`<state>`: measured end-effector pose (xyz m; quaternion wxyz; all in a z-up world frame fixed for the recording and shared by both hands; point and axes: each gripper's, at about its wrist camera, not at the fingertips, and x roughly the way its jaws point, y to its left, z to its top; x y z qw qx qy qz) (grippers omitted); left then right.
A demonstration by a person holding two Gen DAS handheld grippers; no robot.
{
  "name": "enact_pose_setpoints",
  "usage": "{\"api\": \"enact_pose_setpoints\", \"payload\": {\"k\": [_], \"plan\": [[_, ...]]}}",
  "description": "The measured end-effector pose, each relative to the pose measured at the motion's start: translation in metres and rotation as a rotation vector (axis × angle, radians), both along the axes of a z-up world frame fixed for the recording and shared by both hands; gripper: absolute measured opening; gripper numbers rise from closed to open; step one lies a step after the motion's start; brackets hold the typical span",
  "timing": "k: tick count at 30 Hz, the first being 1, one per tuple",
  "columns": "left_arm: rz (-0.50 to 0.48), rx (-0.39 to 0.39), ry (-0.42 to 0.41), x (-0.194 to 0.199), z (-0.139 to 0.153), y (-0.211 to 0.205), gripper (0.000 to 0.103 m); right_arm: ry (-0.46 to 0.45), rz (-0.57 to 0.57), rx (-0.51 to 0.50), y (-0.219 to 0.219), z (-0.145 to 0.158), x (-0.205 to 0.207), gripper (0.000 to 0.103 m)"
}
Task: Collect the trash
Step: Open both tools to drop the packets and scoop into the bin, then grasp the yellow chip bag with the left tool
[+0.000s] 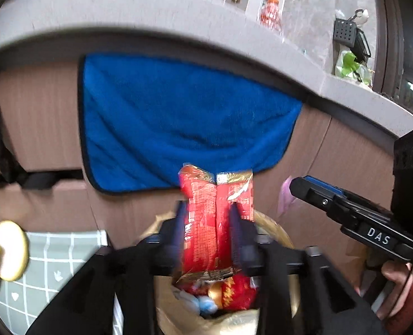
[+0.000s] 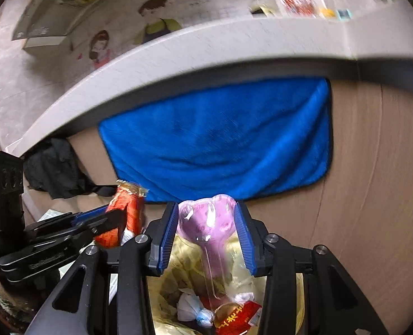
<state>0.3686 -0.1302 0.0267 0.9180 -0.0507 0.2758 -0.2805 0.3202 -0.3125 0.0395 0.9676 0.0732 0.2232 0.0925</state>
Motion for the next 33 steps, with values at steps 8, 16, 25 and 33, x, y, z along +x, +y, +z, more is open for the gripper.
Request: {"api": "enact_pose_setpoints", "payload": {"k": [8, 16, 25, 33], "plan": [[0.000, 0.022, 0.037, 0.001, -0.008, 0.009, 0.056, 0.041, -0.040, -0.029, 0.002, -0.017, 0.001, 0.046], [0.052, 0.017, 0.075, -0.012, -0.014, 0.058, 0.060, 0.025, -0.006, -0.078, 0.032, -0.011, -0.013, 0.046], [0.233, 0.047, 0.070, -0.028, -0.042, 0.184, 0.060, 0.051, 0.143, -0.016, 0.083, -0.015, -0.021, 0.046], [0.443, 0.086, 0.135, -0.003, -0.075, 0.292, 0.061, 0.118, 0.264, -0.051, 0.154, -0.037, -0.006, 0.046]]}}
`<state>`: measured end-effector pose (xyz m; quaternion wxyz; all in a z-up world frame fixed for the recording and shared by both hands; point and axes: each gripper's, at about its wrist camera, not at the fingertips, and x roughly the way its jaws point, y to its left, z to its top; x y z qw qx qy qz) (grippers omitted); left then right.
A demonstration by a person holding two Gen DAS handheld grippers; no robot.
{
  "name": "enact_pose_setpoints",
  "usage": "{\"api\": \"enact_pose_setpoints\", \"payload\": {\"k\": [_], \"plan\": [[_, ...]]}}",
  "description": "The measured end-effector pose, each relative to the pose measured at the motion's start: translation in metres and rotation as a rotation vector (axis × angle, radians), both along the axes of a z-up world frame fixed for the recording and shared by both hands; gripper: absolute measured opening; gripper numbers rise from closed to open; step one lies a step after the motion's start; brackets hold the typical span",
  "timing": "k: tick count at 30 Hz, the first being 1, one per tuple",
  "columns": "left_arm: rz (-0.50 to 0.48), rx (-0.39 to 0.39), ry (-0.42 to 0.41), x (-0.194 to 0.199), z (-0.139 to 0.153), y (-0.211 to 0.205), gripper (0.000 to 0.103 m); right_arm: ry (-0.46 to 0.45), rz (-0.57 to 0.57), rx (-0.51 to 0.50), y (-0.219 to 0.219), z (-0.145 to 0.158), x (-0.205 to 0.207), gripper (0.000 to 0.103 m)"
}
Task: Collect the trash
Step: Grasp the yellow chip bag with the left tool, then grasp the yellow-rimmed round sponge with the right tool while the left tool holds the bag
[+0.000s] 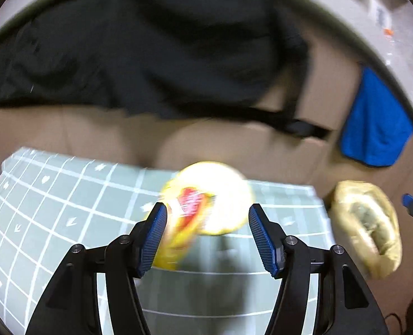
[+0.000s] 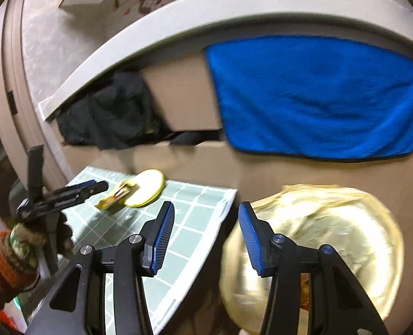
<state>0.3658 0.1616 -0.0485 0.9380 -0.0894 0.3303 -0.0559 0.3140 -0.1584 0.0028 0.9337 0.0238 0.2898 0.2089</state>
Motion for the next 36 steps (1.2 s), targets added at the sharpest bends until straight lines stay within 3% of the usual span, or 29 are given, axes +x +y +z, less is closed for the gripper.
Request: {"api": "enact_pose_setpoints", "payload": {"k": [6, 12, 13, 16, 18, 19, 23, 27, 30, 32, 36], "plan": [[0.029, -0.005, 0.131, 0.038, -0.033, 0.026, 0.061, 0.046, 0.071, -0.035, 0.053, -0.012, 0.016, 0.046], [0.020, -0.058, 0.167, 0.049, -0.048, 0.035, 0.062, 0.095, 0.130, -0.054, 0.104, -0.020, 0.049, 0.045], [0.022, -0.062, 0.177, 0.049, -0.049, 0.036, 0.059, 0.110, 0.135, -0.053, 0.111, -0.023, 0.056, 0.044], [-0.014, -0.101, 0.216, 0.047, -0.052, 0.043, 0.032, 0.167, 0.146, -0.058, 0.136, -0.042, 0.087, 0.040], [-0.035, -0.108, 0.213, 0.039, -0.048, 0.049, 0.015, 0.203, 0.139, -0.079, 0.152, -0.056, 0.109, 0.038], [-0.038, -0.103, 0.204, 0.033, -0.044, 0.053, 0.013, 0.216, 0.139, -0.081, 0.156, -0.061, 0.116, 0.037], [-0.028, -0.080, 0.153, -0.002, -0.022, 0.071, 0.012, 0.282, 0.129, -0.073, 0.171, -0.085, 0.148, 0.037], [-0.005, -0.108, 0.139, -0.039, -0.006, 0.092, 0.012, 0.305, 0.102, -0.066, 0.177, -0.099, 0.170, 0.037], [0.054, -0.111, 0.117, -0.066, 0.002, 0.109, 0.012, 0.339, 0.138, -0.010, 0.181, -0.105, 0.179, 0.028], [0.088, -0.107, 0.101, -0.081, 0.007, 0.121, 0.012, 0.319, 0.163, 0.002, 0.184, -0.101, 0.173, 0.013], [0.128, -0.143, 0.101, -0.102, 0.004, 0.135, 0.012, 0.201, 0.209, -0.075, 0.196, -0.074, 0.139, 0.012]]}}
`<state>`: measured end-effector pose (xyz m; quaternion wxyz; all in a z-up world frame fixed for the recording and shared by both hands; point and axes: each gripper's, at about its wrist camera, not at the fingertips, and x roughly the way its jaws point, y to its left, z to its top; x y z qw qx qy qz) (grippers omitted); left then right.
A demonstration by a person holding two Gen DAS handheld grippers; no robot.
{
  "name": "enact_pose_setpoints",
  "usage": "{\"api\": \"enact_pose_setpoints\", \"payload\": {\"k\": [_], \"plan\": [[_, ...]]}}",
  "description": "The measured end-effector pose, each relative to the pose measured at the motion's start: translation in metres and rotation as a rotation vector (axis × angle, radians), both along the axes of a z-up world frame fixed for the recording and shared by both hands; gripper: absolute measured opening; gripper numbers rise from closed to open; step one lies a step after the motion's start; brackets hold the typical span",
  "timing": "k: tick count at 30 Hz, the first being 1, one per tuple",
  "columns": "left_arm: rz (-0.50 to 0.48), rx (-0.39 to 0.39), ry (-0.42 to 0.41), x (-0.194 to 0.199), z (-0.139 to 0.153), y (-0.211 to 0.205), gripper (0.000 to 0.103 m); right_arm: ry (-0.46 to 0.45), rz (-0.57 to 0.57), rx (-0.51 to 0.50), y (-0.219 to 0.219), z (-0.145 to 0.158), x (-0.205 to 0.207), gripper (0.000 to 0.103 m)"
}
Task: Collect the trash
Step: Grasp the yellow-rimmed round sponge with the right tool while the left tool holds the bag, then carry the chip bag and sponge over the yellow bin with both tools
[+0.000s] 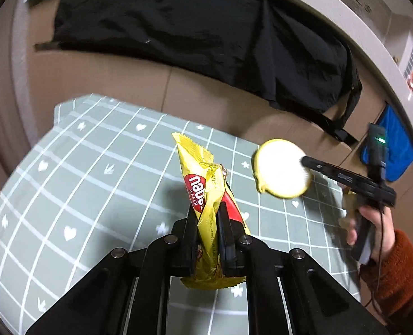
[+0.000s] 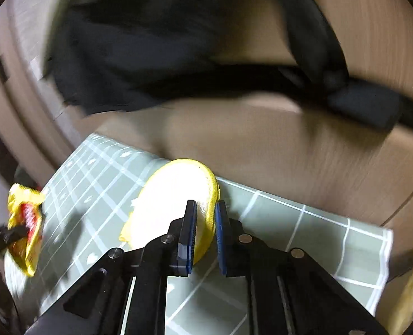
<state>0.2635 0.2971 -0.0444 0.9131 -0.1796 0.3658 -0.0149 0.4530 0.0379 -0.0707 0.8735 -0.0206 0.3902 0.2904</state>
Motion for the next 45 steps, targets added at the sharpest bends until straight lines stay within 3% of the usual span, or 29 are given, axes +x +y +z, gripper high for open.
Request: {"api": "enact_pose_setpoints", "payload": {"k": [8, 12, 15, 21, 28, 32, 36, 41, 45], "plan": [[0.014, -0.068, -0.023, -0.044, 0.003, -0.005, 0.012, -0.169, 0.122, -0.088, 0.012, 0.065, -0.102, 0.011], [-0.002, -0.089, -0.052, -0.064, 0.009, -0.016, 0.012, -0.235, 0.143, -0.154, 0.002, 0.082, -0.148, 0.011], [-0.008, -0.101, -0.060, -0.072, 0.012, -0.021, 0.012, -0.237, 0.151, -0.198, 0.000, 0.080, -0.169, 0.011], [-0.021, -0.088, -0.077, -0.090, 0.016, -0.031, 0.012, -0.170, 0.190, -0.194, 0.007, 0.050, -0.192, 0.011], [0.003, -0.097, -0.067, -0.104, 0.014, -0.025, 0.012, -0.102, 0.303, -0.068, 0.024, 0.044, -0.220, 0.015], [0.009, -0.093, -0.064, -0.110, 0.013, -0.027, 0.012, -0.079, 0.280, -0.100, 0.031, 0.030, -0.219, 0.017], [-0.006, -0.091, -0.073, -0.111, 0.015, -0.036, 0.012, -0.021, 0.275, -0.060, 0.022, 0.022, -0.209, 0.015], [-0.031, -0.030, -0.117, -0.103, 0.033, -0.065, 0.012, -0.092, 0.280, -0.038, 0.006, 0.044, -0.212, 0.013], [-0.035, 0.074, -0.218, -0.097, 0.067, -0.097, 0.012, -0.177, 0.242, 0.012, -0.018, 0.075, -0.212, 0.013]]}}
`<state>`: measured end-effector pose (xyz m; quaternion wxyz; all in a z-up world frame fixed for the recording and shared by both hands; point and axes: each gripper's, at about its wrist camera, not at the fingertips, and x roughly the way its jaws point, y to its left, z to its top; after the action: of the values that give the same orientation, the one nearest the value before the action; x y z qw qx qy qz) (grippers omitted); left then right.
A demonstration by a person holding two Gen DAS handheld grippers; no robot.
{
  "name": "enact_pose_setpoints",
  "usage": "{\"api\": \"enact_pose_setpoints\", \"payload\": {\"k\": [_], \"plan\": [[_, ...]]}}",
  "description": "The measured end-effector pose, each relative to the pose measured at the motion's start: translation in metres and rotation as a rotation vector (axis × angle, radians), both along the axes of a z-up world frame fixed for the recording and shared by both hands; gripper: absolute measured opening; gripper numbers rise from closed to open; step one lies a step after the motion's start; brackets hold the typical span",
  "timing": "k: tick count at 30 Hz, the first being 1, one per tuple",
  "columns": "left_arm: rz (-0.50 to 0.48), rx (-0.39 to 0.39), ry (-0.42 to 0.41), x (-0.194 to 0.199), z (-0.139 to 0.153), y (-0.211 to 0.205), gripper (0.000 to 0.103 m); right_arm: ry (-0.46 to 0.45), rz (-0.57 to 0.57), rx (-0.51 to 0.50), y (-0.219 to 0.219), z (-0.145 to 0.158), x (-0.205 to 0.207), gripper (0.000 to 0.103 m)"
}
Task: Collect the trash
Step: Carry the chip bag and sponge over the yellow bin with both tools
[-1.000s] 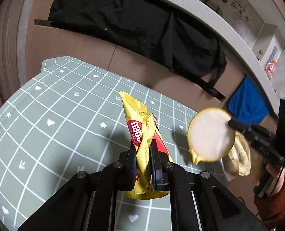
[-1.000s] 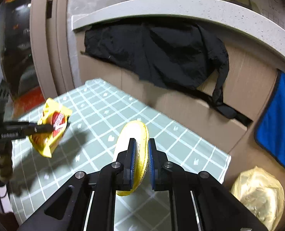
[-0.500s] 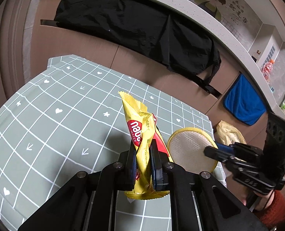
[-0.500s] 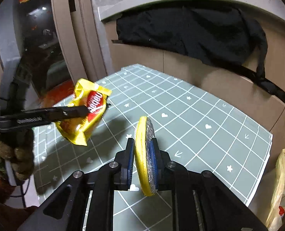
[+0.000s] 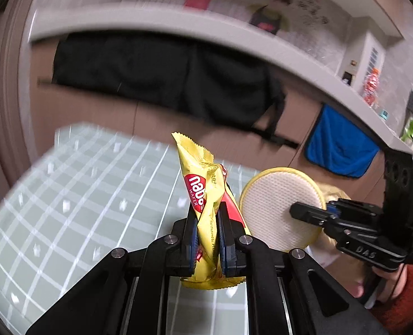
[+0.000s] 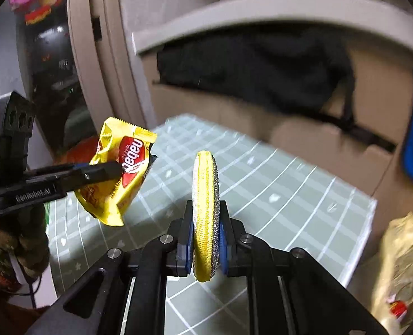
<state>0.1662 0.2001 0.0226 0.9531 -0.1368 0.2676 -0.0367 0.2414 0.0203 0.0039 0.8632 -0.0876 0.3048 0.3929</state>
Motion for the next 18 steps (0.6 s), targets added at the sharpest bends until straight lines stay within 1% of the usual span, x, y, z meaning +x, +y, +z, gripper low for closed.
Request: {"api": "enact_pose_setpoints", "payload": {"k": [2, 6, 8, 11, 18], "plan": [[-0.003, 0.054, -0.058, 0.004, 0.020, -0.020, 0.012, -0.047, -0.023, 0.037, -0.017, 0.020, 0.000, 0.013], [-0.009, 0.143, -0.165, 0.011, 0.053, -0.059, 0.012, -0.147, -0.067, 0.071, -0.048, 0.052, -0.003, 0.013], [-0.018, 0.163, -0.201, 0.015, 0.065, -0.076, 0.012, -0.189, -0.096, 0.089, -0.066, 0.066, -0.004, 0.013], [-0.036, 0.196, -0.251, 0.021, 0.080, -0.105, 0.012, -0.223, -0.140, 0.116, -0.094, 0.079, -0.003, 0.013], [-0.117, 0.243, -0.311, 0.033, 0.099, -0.162, 0.012, -0.269, -0.253, 0.162, -0.156, 0.098, -0.003, 0.013]]}}
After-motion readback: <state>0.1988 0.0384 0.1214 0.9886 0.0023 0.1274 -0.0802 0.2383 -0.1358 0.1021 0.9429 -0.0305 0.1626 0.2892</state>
